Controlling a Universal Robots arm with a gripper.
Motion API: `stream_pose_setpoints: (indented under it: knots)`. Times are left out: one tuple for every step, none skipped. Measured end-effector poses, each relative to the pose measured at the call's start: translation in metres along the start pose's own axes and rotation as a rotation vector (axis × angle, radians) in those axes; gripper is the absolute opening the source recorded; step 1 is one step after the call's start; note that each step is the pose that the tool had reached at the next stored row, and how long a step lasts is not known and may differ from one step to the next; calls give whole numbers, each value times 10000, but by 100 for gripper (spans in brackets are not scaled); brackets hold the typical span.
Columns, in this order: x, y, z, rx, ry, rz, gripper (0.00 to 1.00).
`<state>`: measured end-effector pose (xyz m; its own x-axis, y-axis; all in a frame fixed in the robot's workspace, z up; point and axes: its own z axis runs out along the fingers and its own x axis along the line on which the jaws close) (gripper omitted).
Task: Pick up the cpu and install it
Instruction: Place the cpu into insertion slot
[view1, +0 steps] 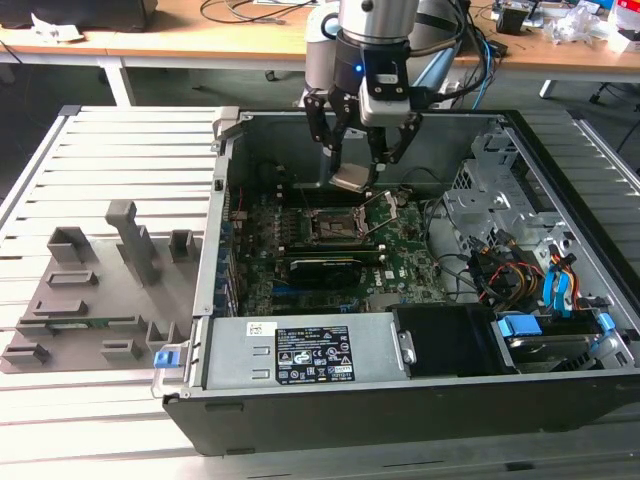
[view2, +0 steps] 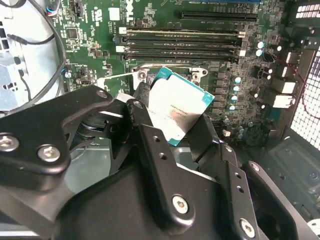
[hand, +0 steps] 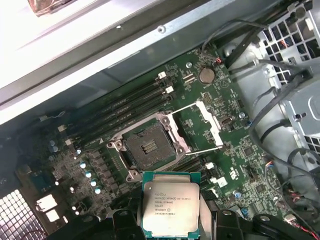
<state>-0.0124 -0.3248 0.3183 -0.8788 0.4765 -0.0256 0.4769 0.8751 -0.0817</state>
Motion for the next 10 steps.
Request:
stream_pose_setpoints:
  knots:
    - [0,0,0,18,4,147,55]
    - [0,0,0,29,6,232,55]
    - [0,0,0,37,8,289,55]
    - [0,0,0,61,12,472,55]
    - [0,0,0,74,15,572,55]
    - [0,0,0,90,18,700,55]
    - [0,0,0,104,20,800,55]
    - [0,0,0,111,22,861,55]
    - [0,0,1,123,25,957,55]
    - [0,0,0,140,27,1079,55]
